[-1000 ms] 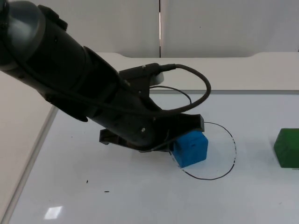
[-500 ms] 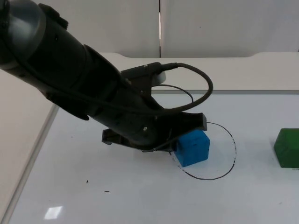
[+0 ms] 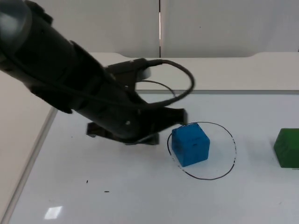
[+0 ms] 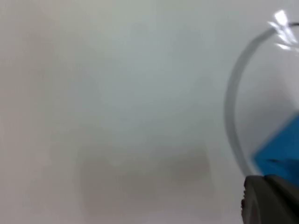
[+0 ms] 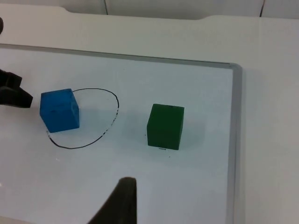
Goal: Push the two cubes into the marked area.
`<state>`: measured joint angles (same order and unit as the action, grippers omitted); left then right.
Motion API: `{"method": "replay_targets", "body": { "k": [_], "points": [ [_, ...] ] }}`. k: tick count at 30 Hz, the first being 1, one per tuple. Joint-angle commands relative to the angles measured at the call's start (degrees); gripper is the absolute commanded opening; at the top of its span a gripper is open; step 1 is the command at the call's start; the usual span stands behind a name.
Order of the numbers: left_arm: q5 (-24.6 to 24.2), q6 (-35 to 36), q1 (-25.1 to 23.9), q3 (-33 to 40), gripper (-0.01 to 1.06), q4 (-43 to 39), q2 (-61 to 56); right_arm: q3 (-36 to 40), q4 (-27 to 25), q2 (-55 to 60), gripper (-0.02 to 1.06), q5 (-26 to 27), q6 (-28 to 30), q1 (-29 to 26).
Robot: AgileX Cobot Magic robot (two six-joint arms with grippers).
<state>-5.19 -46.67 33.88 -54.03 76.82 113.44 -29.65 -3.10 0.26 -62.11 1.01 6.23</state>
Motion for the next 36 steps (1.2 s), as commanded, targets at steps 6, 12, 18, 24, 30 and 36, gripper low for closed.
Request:
{"method": "replay_targets", "body": {
  "k": [6, 12, 18, 24, 30, 36],
  "points": [
    [-0.5, 0.0, -8.2, 4.5, 0.00, -3.0, -6.6, 0.2, 0.3, -0.3, 1.05, 0.4, 0.2, -0.3],
    [-2.5, 0.0, -14.9, 7.5, 0.00, -8.1, -16.2, 0.2, 0.3, -0.3, 1.05, 0.4, 0.2, -0.3],
    [-1.9, 0.0, -18.9, 9.4, 0.00, -10.5, -23.9, 0.2, 0.3, -0.3, 1.05, 0.4, 0.3, -0.3],
    [-3.1, 0.6, -24.3, 10.3, 0.00, -12.9, -31.5, 0.2, 0.3, -0.3, 1.05, 0.4, 0.3, -0.3],
    [-5.8, 0.6, -29.8, 10.3, 0.00, -14.6, -36.8, 0.2, 0.3, -0.3, 1.05, 0.4, 0.3, -0.3],
    [-9.7, 2.1, -35.5, 10.3, 0.00, -18.8, -42.5, 0.2, 0.3, -0.3, 1.05, 0.4, 0.3, -0.3]
  ]
}}
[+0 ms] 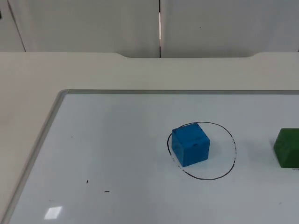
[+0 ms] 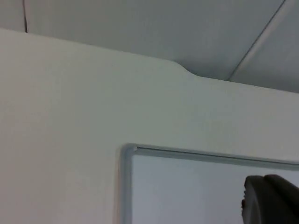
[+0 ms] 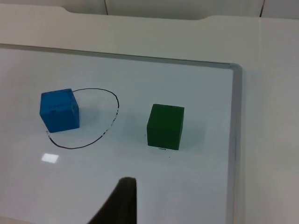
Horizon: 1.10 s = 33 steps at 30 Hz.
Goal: Push the two cubes into the marked area.
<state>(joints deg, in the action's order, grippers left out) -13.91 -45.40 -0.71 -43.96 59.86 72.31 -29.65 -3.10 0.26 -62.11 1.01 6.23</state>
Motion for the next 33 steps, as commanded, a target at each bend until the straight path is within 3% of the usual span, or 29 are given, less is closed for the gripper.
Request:
{"method": "replay_targets", "body": {
  "k": [1, 7, 10, 13, 21, 33],
  "points": [
    [-1.5, 3.9, -2.2, 0.3, 0.00, -3.2, -2.6, 0.2, 0.3, -0.3, 1.05, 0.4, 0.3, -0.3],
    [-5.0, 17.9, -7.0, 0.3, 0.00, -16.1, -9.0, 0.2, 0.3, -0.3, 1.05, 0.4, 0.3, -0.3],
    [-5.5, 24.3, -7.3, 0.3, 0.00, -21.8, -11.8, 0.2, 0.3, -0.3, 1.05, 0.4, 0.3, -0.3],
    [-9.7, 30.4, -7.3, 0.3, 0.00, -30.3, -16.8, 0.2, 0.3, -0.3, 1.05, 0.4, 0.3, -0.3],
    [-19.5, 31.8, -7.3, 0.3, 0.00, -32.8, -25.1, 0.2, 0.3, -0.3, 1.05, 0.4, 0.3, -0.3],
    [-26.2, 31.9, -7.3, 0.3, 0.00, -36.1, -42.5, 0.2, -0.8, -0.3, 1.05, 0.4, 0.3, -0.3]
  ]
}}
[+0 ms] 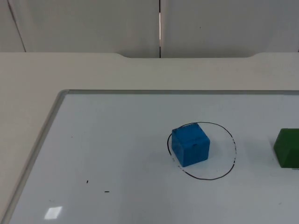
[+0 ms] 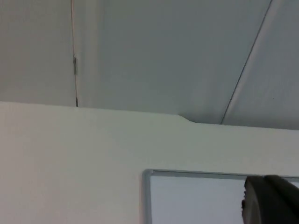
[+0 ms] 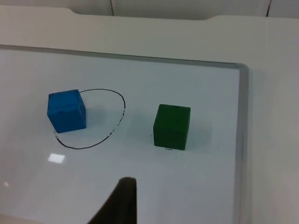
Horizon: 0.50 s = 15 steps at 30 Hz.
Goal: Push the two cubes into the marked area.
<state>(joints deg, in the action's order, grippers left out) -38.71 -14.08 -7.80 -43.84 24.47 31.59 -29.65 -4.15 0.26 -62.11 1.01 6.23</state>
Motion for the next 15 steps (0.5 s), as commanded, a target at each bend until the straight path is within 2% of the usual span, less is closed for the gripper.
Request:
{"method": "replay_targets", "body": {
  "k": [1, 5, 7, 11, 15],
  "points": [
    [-1.4, 0.5, -0.2, 0.2, 0.00, -0.7, -1.8, 0.2, 0.3, -0.3, 1.05, 0.4, 0.3, -0.3],
    [-8.5, 0.5, -0.2, 0.2, 0.00, -0.9, -5.8, 0.2, 1.0, -0.3, 1.05, 0.4, -0.2, -0.3],
    [-10.3, 0.7, -0.2, 0.2, 0.00, -1.0, -8.0, 0.2, 1.0, -0.3, 1.05, 0.4, -0.2, -0.3],
    [-10.4, 0.8, 0.1, 0.2, 0.00, -1.3, -12.4, 0.2, 1.0, -0.3, 1.05, 0.4, -0.2, -0.3],
    [-12.4, 1.0, 5.4, 0.2, 0.00, -4.8, -15.0, 0.2, 1.0, -0.3, 1.05, 0.4, -0.2, -0.3]
  ]
}}
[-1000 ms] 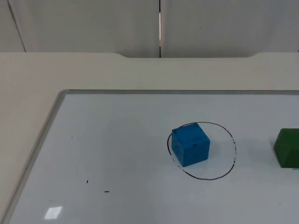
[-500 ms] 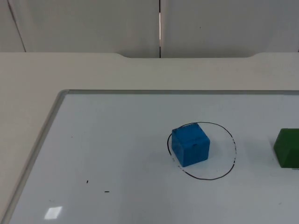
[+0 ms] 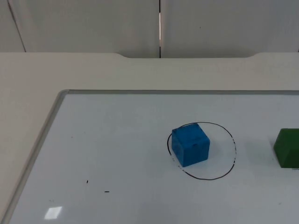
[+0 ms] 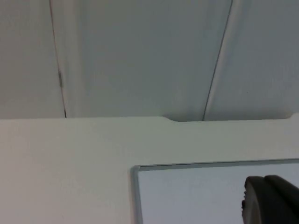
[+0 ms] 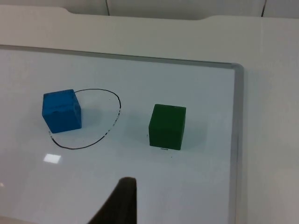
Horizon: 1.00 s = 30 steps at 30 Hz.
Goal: Push the two cubes into the marked area.
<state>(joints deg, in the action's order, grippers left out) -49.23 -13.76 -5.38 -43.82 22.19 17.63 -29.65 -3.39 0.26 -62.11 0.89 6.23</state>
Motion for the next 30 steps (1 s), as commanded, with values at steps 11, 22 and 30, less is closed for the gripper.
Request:
{"method": "replay_targets", "body": {
  "k": [11, 22, 30],
  "points": [
    [-8.2, 8.3, 6.6, 0.2, 0.00, -15.1, -4.1, 0.2, 0.3, -0.3, 1.05, 0.4, -0.1, -0.3],
    [-16.1, 10.6, 6.6, 0.2, 0.00, -19.3, -16.6, 0.2, 0.3, -0.3, 1.05, 0.4, -0.1, -0.3],
    [-15.9, 14.6, 6.6, 9.3, 0.00, -18.4, -17.6, 0.2, 0.3, -0.3, 1.05, 0.4, -0.1, -0.3]
  ]
}}
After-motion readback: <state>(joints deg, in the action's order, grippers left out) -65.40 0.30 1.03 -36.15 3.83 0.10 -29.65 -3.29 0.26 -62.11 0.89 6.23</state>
